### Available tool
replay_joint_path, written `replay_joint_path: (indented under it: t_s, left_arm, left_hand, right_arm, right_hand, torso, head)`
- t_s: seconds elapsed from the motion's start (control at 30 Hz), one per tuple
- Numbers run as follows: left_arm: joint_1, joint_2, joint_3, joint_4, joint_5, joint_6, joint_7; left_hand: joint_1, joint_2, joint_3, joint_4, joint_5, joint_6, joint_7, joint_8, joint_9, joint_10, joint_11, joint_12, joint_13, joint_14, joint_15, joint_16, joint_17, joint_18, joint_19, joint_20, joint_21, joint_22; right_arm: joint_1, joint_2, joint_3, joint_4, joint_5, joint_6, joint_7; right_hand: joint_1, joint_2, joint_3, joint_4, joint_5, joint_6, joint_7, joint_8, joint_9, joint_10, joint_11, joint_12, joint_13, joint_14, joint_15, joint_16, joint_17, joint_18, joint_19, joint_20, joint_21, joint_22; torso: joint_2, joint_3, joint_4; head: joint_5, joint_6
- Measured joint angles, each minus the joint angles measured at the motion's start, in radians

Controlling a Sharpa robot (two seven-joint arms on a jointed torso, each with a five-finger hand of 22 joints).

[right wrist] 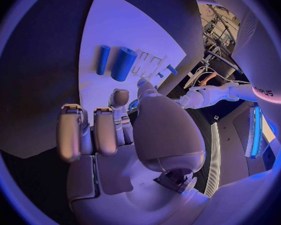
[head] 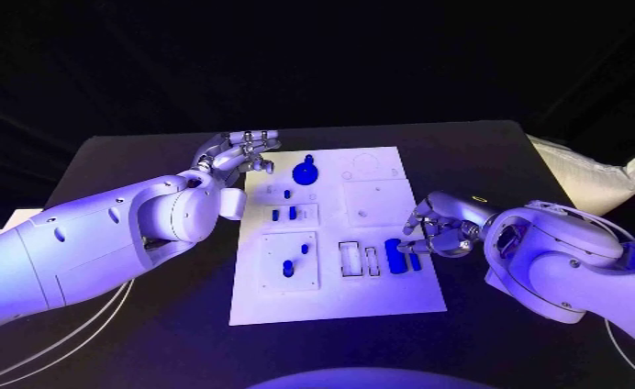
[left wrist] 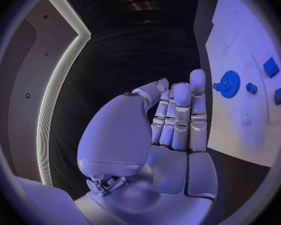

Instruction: Assemble the parts on the task board

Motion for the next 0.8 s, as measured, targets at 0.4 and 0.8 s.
replay_joint_path:
  t_s: [0.4, 0.8]
  left_arm:
    - [-0.005, -0.003, -0.002, 0.0, 0.0, 0.0, -0.002]
    - [-0.005, -0.003, -0.002, 0.0, 0.0, 0.002, -0.003]
  left_hand:
    - [0.0, 0.0, 0.0, 0.0, 0.0, 0.0, 0.0, 0.0, 0.0, 0.0, 0.0, 0.004, 0.0, 0.0, 0.0, 0.0, -0.001, 0.0, 0.0, 0.0, 0.0, 0.0]
    - [0.0, 0.0, 0.0, 0.0, 0.0, 0.0, 0.0, 0.0, 0.0, 0.0, 0.0, 0.005, 0.0, 0.0, 0.0, 0.0, -0.001, 0.0, 0.0, 0.0, 0.0, 0.0]
  right_arm:
    - [-0.013, 0.01, -0.003, -0.001, -0.034, 0.037, -0.084]
    - [-0.035, 0.055, -0.004, -0.013, -0.05, 0.061, -0.107]
  right_hand:
    - [-0.026, 0.026, -0.049, 0.001, 0.025, 0.005, -0.005, 0.031, 0.004, 0.025, -0.004, 0.084, 0.115, 0.0, 0.0, 0.005, 0.014, 0.0, 0.0, 0.0, 0.002, 0.0]
    - [-0.035, 0.035, -0.066, 0.0, 0.025, 0.008, -0.008, 0.039, 0.005, 0.025, -0.004, 0.084, 0.124, 0.0, 0.0, 0.005, 0.017, 0.0, 0.0, 0.0, 0.002, 0.0]
  torso:
    - [0.001, -0.0002, 0.0027]
    - [0.002, 0.0012, 0.0033]
  head:
    - [-0.003, -0.001]
    - [-0.004, -0.005]
